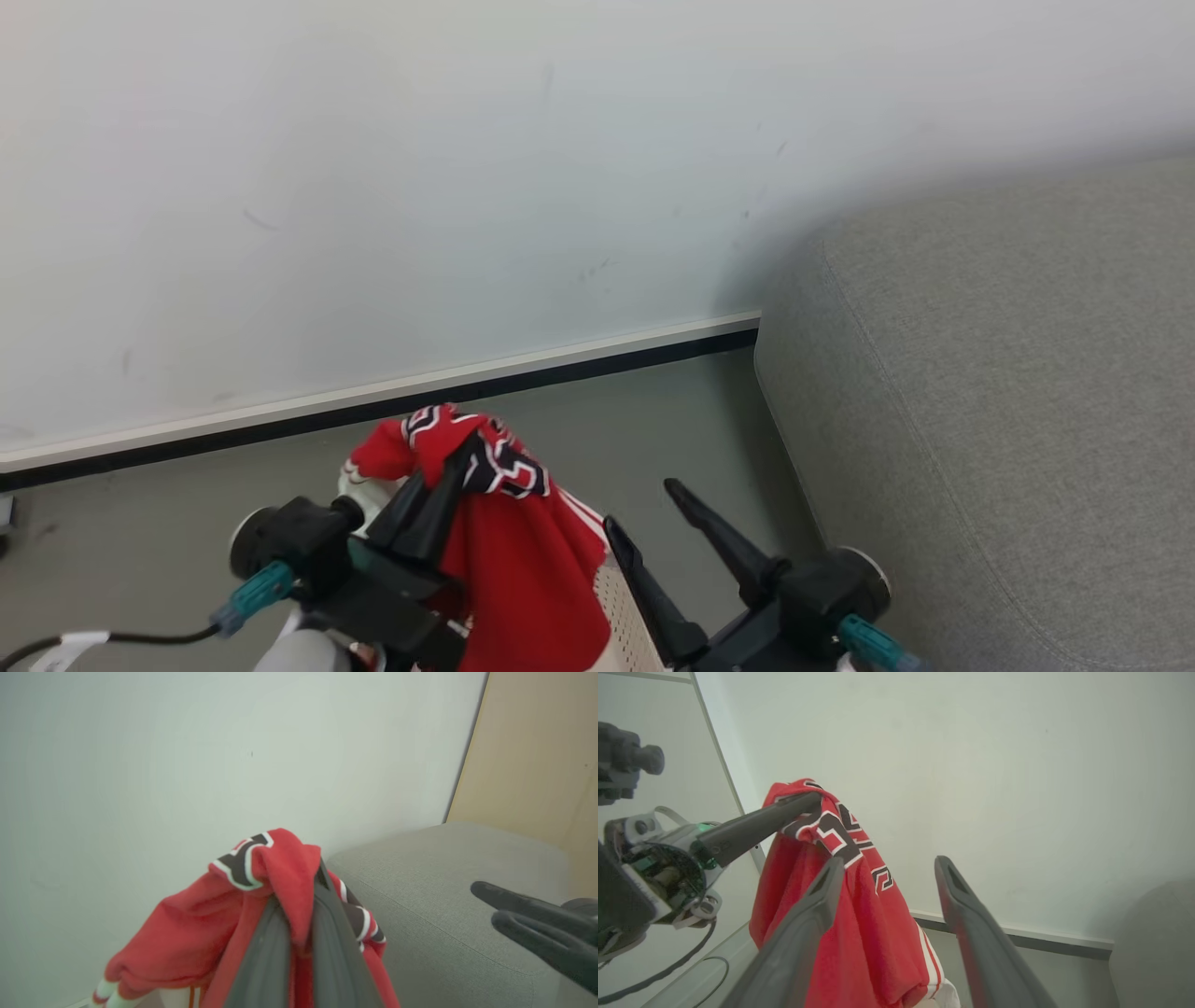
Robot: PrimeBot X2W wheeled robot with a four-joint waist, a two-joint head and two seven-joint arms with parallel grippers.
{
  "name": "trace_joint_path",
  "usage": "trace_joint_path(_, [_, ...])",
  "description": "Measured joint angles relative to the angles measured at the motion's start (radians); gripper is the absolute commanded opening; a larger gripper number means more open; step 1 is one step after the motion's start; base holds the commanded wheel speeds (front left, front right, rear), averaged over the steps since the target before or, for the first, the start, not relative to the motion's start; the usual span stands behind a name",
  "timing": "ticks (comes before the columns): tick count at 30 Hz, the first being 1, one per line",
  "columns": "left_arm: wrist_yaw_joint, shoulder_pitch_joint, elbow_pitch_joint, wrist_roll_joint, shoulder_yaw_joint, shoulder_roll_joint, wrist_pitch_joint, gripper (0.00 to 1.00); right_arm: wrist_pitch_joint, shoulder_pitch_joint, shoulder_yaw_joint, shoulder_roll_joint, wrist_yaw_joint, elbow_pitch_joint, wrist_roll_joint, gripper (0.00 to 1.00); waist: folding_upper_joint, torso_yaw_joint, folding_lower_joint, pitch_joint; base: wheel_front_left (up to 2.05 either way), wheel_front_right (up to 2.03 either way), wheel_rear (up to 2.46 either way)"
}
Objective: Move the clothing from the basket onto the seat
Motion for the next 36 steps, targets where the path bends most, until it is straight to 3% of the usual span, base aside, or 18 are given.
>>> trace_joint_path(14, [0.000,-0.107,-0.020,-0.106,-0.196,-0.016,0.093,0.00,0.000,-0.093,0.049,0.038,0.000,0.158,0.045,1.00,0.0001,-0.002,0.0000,-0.006,0.00,0.00,0.00])
trace_joint_path(17, [0.000,-0.113,-0.037,-0.126,-0.236,-0.018,0.111,0.00,0.000,-0.095,0.058,0.046,0.000,0.241,0.072,1.00,0.0001,-0.002,0.0000,-0.010,0.00,0.00,0.00])
trace_joint_path(27, [0.000,-0.125,-0.062,-0.170,-0.310,-0.008,0.156,0.00,0.000,-0.135,0.052,0.064,0.000,0.272,0.053,1.00,0.0002,-0.003,0.0000,-0.015,0.00,0.00,0.00])
trace_joint_path(28, [0.000,-0.125,-0.062,-0.174,-0.316,-0.007,0.160,0.00,0.000,-0.135,0.052,0.065,0.000,0.268,0.049,0.77,0.0001,-0.003,0.0000,-0.015,0.00,0.00,0.00])
trace_joint_path(29, [0.000,-0.125,-0.061,-0.176,-0.320,-0.007,0.161,0.00,0.000,-0.135,0.051,0.065,0.000,0.257,0.044,0.29,0.0001,-0.001,0.0000,-0.016,0.00,0.00,0.00])
trace_joint_path(30, [0.000,-0.125,-0.061,-0.179,-0.325,-0.007,0.163,0.00,0.000,-0.135,0.047,0.065,0.000,0.244,0.037,0.04,0.0001,0.001,0.0000,-0.016,0.00,0.00,0.00])
trace_joint_path(31, [0.000,-0.125,-0.060,-0.180,-0.328,-0.007,0.163,0.00,0.000,-0.135,0.044,0.065,0.000,0.235,0.033,0.00,0.0001,0.004,0.0000,-0.016,0.00,0.00,0.00])
trace_joint_path(36, [0.008,-0.127,-0.044,-0.180,-0.322,-0.003,0.146,0.00,0.000,-0.118,0.039,0.058,0.000,0.211,0.023,0.00,0.0001,0.012,0.0000,-0.020,0.00,0.00,0.00])
